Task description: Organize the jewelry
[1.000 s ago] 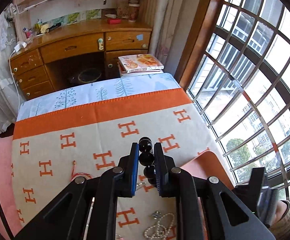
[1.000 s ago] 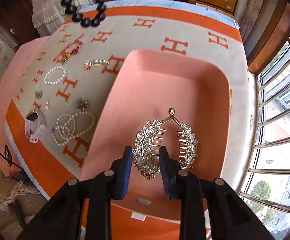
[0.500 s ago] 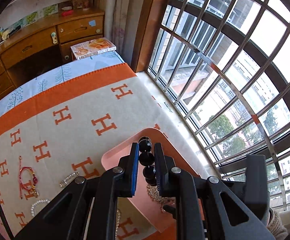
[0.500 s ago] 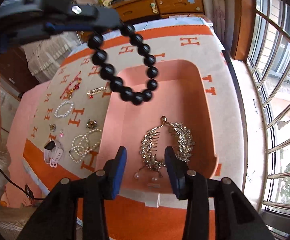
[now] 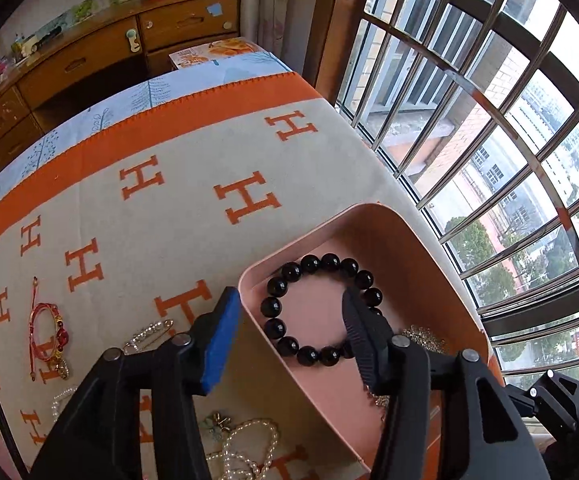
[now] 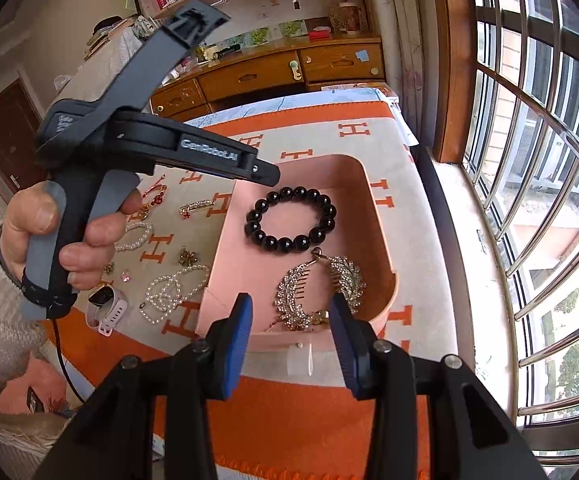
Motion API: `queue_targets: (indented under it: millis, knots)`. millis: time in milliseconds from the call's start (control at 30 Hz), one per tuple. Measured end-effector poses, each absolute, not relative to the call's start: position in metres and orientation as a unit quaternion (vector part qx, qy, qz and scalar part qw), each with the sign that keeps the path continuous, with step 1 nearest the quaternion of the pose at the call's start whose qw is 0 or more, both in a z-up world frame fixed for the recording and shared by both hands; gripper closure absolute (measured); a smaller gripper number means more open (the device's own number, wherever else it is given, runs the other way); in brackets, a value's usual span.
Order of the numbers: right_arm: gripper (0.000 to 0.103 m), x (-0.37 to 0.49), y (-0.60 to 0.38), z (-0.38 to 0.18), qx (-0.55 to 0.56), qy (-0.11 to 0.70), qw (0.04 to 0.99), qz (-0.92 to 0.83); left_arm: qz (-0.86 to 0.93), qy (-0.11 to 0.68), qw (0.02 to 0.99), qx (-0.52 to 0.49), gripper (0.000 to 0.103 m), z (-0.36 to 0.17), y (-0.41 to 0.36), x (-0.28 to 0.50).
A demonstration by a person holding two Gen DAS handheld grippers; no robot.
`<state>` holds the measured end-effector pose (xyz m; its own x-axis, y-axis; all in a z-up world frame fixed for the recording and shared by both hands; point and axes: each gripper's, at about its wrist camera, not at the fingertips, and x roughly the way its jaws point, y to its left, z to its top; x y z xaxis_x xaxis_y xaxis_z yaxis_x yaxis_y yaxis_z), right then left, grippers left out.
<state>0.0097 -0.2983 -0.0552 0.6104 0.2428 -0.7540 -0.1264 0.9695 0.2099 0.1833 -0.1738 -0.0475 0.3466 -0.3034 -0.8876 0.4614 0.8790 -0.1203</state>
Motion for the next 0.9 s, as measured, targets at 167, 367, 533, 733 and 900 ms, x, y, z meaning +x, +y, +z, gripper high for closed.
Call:
queue_targets:
  millis: [167,367,533,733,900]
  knots:
    - [0.063,0.011,-0.287,-0.058,0.083,0.426,0.893,0.118,-0.21,0.476,0.849,0.091,0.035,-0.025,-0.142,0.151]
    - [0.063,0.01,-0.264,-0.059,0.073,0.425,0.892,0.132,-0.165,0.444,0.877,0.08,0.033,-0.008,-0.091,0.112]
    - [0.063,0.003,-0.243,-0.049,0.063,0.416,0.895,0.149,-0.121,0.414,0.9,0.06,0.028,0.008,-0.046,0.078]
    - [0.063,-0.01,-0.217,-0.03,0.045,0.392,0.904,0.166,-0.073,0.387,0.919,0.03,0.023,0.022,0.007,0.042]
    - [0.063,-0.015,-0.192,-0.025,0.04,0.389,0.902,0.185,-0.034,0.383,0.923,0.026,0.023,0.012,0.041,0.023]
